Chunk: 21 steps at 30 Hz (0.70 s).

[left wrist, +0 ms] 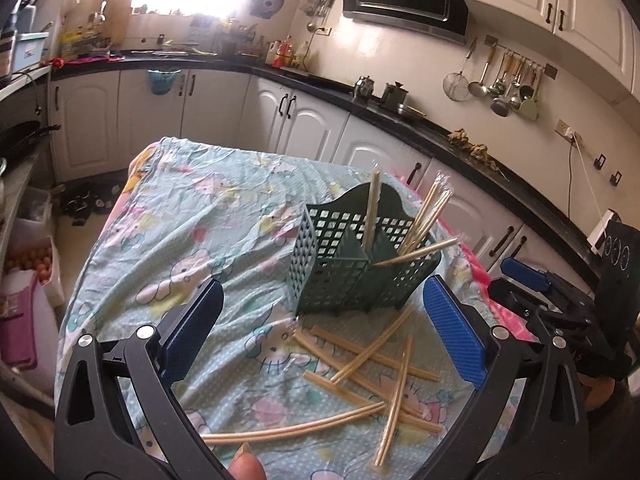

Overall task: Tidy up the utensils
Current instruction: 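Withdraw both open tools from the caddy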

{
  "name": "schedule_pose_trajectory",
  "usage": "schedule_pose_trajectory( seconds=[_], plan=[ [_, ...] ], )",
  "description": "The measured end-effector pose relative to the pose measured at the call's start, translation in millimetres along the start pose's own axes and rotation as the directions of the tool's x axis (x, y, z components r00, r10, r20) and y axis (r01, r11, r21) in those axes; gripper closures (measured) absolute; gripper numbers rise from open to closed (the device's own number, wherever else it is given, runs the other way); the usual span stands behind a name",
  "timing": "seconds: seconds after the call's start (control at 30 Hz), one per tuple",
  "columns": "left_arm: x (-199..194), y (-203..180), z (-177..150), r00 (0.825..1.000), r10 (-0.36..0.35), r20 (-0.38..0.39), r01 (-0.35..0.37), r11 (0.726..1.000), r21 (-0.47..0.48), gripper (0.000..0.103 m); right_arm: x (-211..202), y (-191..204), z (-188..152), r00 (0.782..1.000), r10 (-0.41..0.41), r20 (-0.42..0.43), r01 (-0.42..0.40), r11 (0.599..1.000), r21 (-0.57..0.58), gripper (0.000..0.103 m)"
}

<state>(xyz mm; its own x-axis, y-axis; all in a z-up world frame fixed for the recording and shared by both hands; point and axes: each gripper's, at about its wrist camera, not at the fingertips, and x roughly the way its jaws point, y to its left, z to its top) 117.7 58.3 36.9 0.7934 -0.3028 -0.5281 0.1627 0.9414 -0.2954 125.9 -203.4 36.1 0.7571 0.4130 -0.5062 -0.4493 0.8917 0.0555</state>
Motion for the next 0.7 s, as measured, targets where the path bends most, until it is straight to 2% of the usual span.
schedule_pose_trajectory(
  seconds=[0.3, 0.7],
  plan=[
    [1, 8, -14, 0.999, 0.049, -0.018, -0.049, 0.999, -0.002, 0.011, 11, 3, -13, 0.999, -0.006, -0.037, 0.006, 1.0, -0.011, 0.034],
    [2, 27, -38, 0.994, 0.079, -0.074, -0.084, 0.995, -0.061, 0.011, 37, -4, -33, 0.993, -0.045, -0.111, 0.043, 0.999, -0.021, 0.033]
  ],
)
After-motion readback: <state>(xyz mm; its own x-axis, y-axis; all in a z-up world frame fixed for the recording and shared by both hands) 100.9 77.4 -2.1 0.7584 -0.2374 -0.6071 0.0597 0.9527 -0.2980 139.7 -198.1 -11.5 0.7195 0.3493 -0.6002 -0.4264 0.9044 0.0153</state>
